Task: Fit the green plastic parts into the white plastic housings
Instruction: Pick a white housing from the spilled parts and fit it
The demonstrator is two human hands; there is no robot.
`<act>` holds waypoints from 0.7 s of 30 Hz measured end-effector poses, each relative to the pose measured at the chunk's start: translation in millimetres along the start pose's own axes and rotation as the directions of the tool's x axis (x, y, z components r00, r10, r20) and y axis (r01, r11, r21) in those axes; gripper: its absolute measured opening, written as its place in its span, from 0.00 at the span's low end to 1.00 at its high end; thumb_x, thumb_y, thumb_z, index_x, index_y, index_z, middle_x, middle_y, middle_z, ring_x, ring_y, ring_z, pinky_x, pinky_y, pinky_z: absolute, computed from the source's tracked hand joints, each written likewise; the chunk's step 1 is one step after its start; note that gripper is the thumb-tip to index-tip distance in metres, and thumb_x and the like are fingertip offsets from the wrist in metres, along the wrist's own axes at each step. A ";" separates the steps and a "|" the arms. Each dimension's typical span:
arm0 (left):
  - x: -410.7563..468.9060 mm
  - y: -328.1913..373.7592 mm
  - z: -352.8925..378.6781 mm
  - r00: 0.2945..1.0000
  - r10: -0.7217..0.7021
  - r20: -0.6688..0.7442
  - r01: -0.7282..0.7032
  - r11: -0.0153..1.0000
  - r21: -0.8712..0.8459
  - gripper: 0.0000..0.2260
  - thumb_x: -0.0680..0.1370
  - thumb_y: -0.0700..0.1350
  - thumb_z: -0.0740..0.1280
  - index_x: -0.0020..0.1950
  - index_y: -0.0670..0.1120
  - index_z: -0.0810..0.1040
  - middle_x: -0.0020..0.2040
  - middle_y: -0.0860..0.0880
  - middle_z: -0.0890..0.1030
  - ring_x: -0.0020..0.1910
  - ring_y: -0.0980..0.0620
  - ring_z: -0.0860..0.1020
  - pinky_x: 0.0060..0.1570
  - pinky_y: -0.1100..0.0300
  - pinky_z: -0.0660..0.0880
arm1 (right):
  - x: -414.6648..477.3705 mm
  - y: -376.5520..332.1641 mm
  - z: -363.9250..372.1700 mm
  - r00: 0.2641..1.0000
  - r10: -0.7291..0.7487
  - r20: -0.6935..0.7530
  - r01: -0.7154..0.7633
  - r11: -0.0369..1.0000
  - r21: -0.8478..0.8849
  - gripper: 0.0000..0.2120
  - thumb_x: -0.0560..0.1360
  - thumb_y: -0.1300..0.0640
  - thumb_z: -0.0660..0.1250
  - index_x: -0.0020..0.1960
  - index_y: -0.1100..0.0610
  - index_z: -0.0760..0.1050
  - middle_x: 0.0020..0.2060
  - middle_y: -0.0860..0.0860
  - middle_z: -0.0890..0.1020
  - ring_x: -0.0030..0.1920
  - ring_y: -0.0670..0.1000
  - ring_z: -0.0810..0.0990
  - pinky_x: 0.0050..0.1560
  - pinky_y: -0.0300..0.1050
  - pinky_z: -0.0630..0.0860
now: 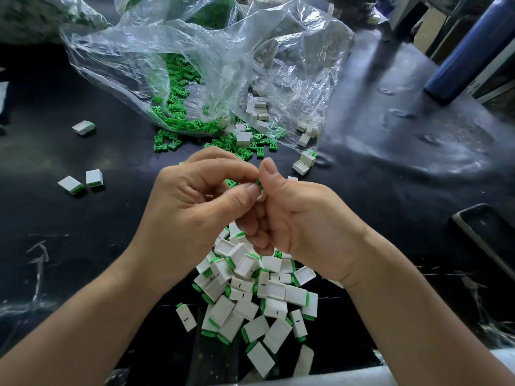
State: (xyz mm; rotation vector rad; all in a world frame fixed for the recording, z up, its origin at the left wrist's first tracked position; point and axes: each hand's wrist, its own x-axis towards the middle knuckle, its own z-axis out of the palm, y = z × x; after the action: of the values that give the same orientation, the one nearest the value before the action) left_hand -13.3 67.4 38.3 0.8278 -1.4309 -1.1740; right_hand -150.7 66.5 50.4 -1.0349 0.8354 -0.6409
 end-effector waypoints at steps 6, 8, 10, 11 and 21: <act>-1.6 -1.3 0.5 1.000 0.021 0.019 -0.020 1.000 -0.024 0.07 0.67 0.38 0.71 0.43 0.42 0.82 0.42 0.48 0.78 0.27 0.46 0.79 0.30 0.58 0.77 | -3.4 -0.9 0.7 0.999 -0.039 -0.021 0.040 0.998 0.058 0.19 0.67 0.43 0.55 0.38 0.60 0.69 0.25 0.47 0.71 0.26 0.45 0.65 0.29 0.36 0.63; -1.4 -1.9 0.9 1.000 0.022 0.012 -0.022 0.999 -0.032 0.07 0.67 0.37 0.71 0.44 0.42 0.82 0.42 0.48 0.78 0.27 0.48 0.79 0.30 0.61 0.77 | -3.8 -1.2 0.5 0.999 -0.045 -0.027 0.047 0.996 0.071 0.18 0.67 0.43 0.55 0.37 0.59 0.69 0.25 0.47 0.70 0.27 0.45 0.64 0.29 0.36 0.62; -1.2 -2.5 0.6 1.000 0.015 0.006 -0.014 0.999 -0.035 0.07 0.67 0.37 0.70 0.44 0.43 0.82 0.41 0.49 0.78 0.29 0.51 0.79 0.30 0.64 0.76 | -3.4 -0.6 0.9 0.999 -0.042 -0.026 0.044 0.997 0.069 0.18 0.67 0.43 0.55 0.38 0.59 0.70 0.25 0.47 0.69 0.27 0.45 0.63 0.29 0.36 0.62; -0.9 -2.5 0.4 1.000 0.020 0.009 -0.020 1.000 -0.018 0.08 0.67 0.38 0.72 0.44 0.44 0.82 0.41 0.50 0.78 0.30 0.53 0.79 0.30 0.66 0.75 | -2.8 0.5 1.1 0.999 -0.041 -0.024 0.043 0.997 0.066 0.19 0.67 0.43 0.55 0.40 0.60 0.71 0.25 0.46 0.69 0.27 0.44 0.63 0.29 0.35 0.61; 0.9 -1.9 2.2 0.999 -0.042 0.022 0.045 0.987 -0.156 0.05 0.68 0.36 0.67 0.41 0.38 0.82 0.40 0.46 0.79 0.26 0.48 0.79 0.28 0.65 0.75 | 0.5 0.4 -5.8 0.999 0.006 0.042 -0.009 0.997 0.082 0.20 0.69 0.40 0.53 0.35 0.55 0.71 0.25 0.45 0.73 0.27 0.44 0.65 0.31 0.38 0.61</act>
State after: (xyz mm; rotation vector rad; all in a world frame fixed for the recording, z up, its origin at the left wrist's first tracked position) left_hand -15.8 66.5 36.8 0.7433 -1.3228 -1.3130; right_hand -155.2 63.5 48.4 -0.9669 0.7705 -0.6401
